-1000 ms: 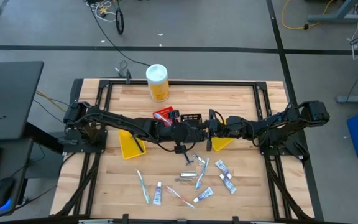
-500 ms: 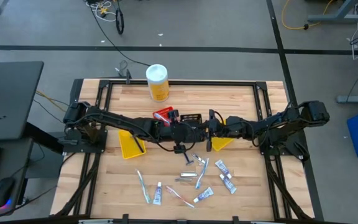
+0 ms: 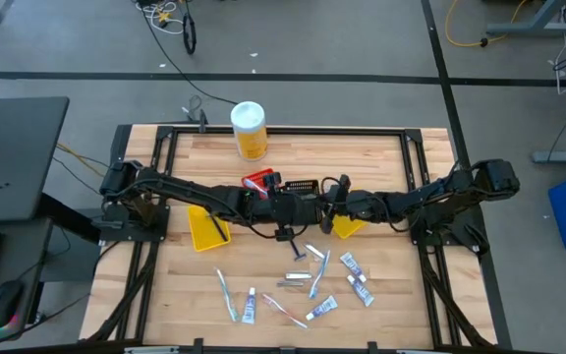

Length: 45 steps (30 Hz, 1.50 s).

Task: Pick & Place Travel size toiletries
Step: Put the silver nail cutter into the black bin, then put the white toothpaste into the right yellow bin

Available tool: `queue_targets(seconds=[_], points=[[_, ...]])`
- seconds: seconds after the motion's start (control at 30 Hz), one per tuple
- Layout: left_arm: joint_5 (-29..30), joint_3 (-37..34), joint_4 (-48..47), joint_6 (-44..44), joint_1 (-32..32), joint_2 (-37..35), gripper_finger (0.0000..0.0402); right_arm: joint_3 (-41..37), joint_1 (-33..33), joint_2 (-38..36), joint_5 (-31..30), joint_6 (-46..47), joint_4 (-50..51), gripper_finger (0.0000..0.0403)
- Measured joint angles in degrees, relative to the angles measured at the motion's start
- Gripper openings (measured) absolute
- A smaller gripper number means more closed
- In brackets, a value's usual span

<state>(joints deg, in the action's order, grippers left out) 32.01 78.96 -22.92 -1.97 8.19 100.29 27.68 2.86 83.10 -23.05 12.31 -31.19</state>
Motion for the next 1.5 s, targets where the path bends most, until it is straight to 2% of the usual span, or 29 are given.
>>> queue_targets(seconds=[0.13, 0.43, 0.63, 0.97, 1.23, 1.33, 1.5], points=[[0.5, 0.0, 0.0, 0.9, 0.0, 0.0, 0.0164, 0.1, -0.3, 2.8, -0.3, 3.7, 0.3, 0.0043], [0.4, 0.0, 0.1, 0.8, 0.0, 0.0, 0.0165, 2.9, -0.6, 9.2, -1.4, -6.6, 0.8, 0.0043], [0.4, 0.0, -0.1, 0.7, 0.0, 0.0, 0.0165, 4.7, -2.6, 12.3, -0.6, -7.2, 3.7, 0.0049], [-1.3, 0.0, -0.8, 0.7, 0.0, 0.0, 0.0165, 4.9, -3.5, 12.3, -0.4, -7.0, 3.1, 0.0120], [-9.7, 0.0, -2.3, -1.8, 0.0, 0.0, 0.0165, 4.9, -2.8, 11.0, -0.3, -6.7, 0.9, 0.0170], [-11.8, 0.0, -4.6, -1.9, 0.0, 0.1, 0.0165, 4.9, -2.1, 8.1, 3.1, -6.7, 0.8, 0.0178], [-10.7, 0.0, -11.2, -4.8, 0.0, -0.6, 0.0165, 4.9, -0.8, 2.5, 13.0, -6.7, 1.2, 0.0186]])
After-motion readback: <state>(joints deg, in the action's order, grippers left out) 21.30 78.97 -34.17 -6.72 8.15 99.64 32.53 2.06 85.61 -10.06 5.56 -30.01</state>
